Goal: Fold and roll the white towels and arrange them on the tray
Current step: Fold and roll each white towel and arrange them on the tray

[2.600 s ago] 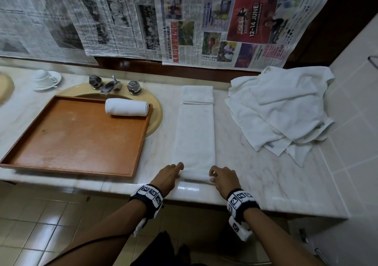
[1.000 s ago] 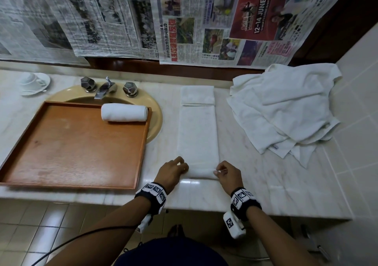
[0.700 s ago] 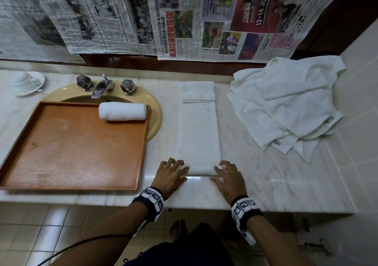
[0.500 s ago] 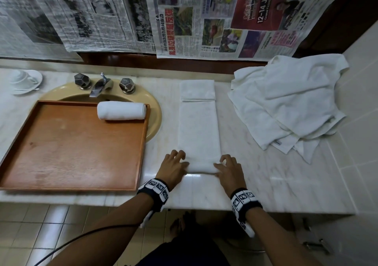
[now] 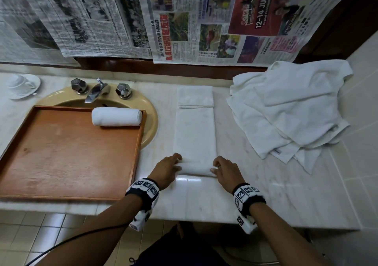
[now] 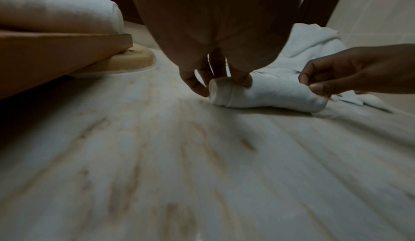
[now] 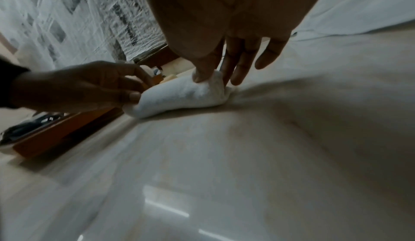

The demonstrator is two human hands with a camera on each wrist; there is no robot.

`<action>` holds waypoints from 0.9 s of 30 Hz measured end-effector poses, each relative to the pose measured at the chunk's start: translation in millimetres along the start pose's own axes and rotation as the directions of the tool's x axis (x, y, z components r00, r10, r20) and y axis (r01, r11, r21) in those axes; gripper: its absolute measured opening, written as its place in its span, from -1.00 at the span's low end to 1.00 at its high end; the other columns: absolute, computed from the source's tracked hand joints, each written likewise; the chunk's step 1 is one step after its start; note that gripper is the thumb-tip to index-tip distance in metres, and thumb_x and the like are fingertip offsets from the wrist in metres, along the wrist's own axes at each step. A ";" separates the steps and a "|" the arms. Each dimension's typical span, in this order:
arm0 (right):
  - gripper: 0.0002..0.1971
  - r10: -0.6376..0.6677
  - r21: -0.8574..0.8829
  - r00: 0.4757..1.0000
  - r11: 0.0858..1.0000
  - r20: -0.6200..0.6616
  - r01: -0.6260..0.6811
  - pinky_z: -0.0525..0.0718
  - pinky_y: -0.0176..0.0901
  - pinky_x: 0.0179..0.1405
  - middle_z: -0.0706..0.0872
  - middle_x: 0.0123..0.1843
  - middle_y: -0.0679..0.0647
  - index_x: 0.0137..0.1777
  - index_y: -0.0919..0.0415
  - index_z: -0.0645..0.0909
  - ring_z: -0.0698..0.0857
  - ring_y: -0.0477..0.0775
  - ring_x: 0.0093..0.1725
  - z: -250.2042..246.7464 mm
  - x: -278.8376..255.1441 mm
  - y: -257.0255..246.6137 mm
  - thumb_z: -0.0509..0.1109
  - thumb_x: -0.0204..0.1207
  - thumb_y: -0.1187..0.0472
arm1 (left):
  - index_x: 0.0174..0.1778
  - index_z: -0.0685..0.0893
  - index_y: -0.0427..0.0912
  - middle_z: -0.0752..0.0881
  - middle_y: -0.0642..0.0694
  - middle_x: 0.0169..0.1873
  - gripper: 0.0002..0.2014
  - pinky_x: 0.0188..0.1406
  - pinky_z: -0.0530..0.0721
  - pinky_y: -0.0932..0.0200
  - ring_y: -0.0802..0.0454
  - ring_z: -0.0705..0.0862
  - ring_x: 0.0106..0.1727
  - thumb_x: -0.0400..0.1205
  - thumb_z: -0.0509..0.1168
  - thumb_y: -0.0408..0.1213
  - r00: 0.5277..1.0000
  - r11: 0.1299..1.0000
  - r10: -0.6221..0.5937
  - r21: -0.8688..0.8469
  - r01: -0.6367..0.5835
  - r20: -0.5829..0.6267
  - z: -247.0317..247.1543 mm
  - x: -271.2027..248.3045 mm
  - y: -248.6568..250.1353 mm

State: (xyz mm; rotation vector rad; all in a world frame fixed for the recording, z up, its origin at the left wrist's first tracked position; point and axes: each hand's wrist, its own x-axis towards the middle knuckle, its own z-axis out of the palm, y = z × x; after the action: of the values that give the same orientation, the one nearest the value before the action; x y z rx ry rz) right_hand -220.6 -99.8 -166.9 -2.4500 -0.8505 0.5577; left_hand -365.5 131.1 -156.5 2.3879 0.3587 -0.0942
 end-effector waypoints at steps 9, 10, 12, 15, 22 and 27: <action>-0.83 0.013 0.189 0.995 0.982 -0.098 0.006 0.57 -0.19 -0.14 0.61 -0.10 -0.11 -0.18 -0.03 0.60 0.61 -0.22 -0.14 -5.1 13.3 -7.1 0.46 0.50 0.28 | 0.09 0.60 0.11 0.53 0.16 0.15 -0.80 -0.44 0.61 0.05 0.03 0.61 -0.40 0.65 0.36 -0.30 0.989 0.991 0.038 0.136 -0.018 -0.141 3.5 5.5 -0.9; -0.82 -0.014 0.191 0.992 0.981 -0.125 0.038 0.60 -0.22 -0.13 0.63 -0.10 -0.10 -0.18 0.01 0.64 0.63 -0.21 -0.14 -4.0 12.6 -8.1 0.44 0.51 0.33 | 0.06 0.64 0.10 0.55 0.15 0.15 -0.83 -0.46 0.62 0.04 -0.06 0.63 -0.40 0.65 0.36 -0.29 0.988 0.986 0.045 0.167 -0.020 -0.149 4.1 5.6 -1.1; -0.82 -0.090 0.158 0.983 0.981 -0.161 0.116 0.64 -0.22 -0.09 0.66 -0.09 -0.07 -0.17 0.13 0.70 0.67 -0.11 -0.14 -2.0 8.2 -9.0 0.41 0.52 0.43 | 0.03 0.73 0.03 0.63 0.08 0.15 -0.84 -0.44 0.61 0.08 -0.15 0.67 -0.38 0.63 0.37 -0.33 0.986 0.974 0.081 0.221 -0.047 -0.144 4.3 4.1 0.2; -0.86 -0.256 0.015 0.951 0.965 -0.170 0.263 0.64 -0.23 -0.10 0.64 0.02 -0.04 -0.11 0.21 0.73 0.70 0.02 -0.11 6.1 -0.1 -1.4 0.48 0.46 0.45 | -0.02 0.78 -0.02 0.71 -0.05 0.15 -0.86 -0.28 0.63 0.08 -0.16 0.72 -0.23 0.55 0.39 -0.28 0.975 0.945 0.187 0.292 -0.145 -0.122 5.7 -0.7 2.4; -0.63 -0.184 -0.050 0.981 0.982 -0.063 0.181 0.70 -0.06 0.06 0.56 0.27 0.07 0.20 0.22 0.71 0.60 0.07 0.15 -1.3 -1.8 -5.9 0.60 0.39 0.31 | 0.09 0.77 0.03 0.71 -0.03 0.15 -0.59 -0.04 0.63 -0.06 -0.17 0.67 0.08 0.34 0.62 -0.05 0.977 0.864 0.207 0.478 -0.160 -0.046 4.1 2.8 -0.4; -0.65 -0.189 -0.159 0.978 0.972 -0.084 0.174 0.64 -0.04 -0.14 0.61 0.08 0.06 0.09 0.15 0.76 0.61 0.17 0.01 -6.2 15.8 -9.3 0.56 0.30 0.43 | -0.07 0.75 -0.05 0.59 -0.07 0.05 -0.72 -0.14 0.58 -0.04 -0.16 0.56 0.01 0.33 0.56 -0.15 0.984 0.862 0.167 0.494 -0.113 -0.067 -4.3 16.5 10.8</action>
State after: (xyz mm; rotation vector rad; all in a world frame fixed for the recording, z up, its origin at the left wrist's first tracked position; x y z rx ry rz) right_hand -210.3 -84.9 -160.2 -2.4754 -1.0976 0.3140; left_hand -346.7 130.0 -149.0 2.9246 0.2254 0.0165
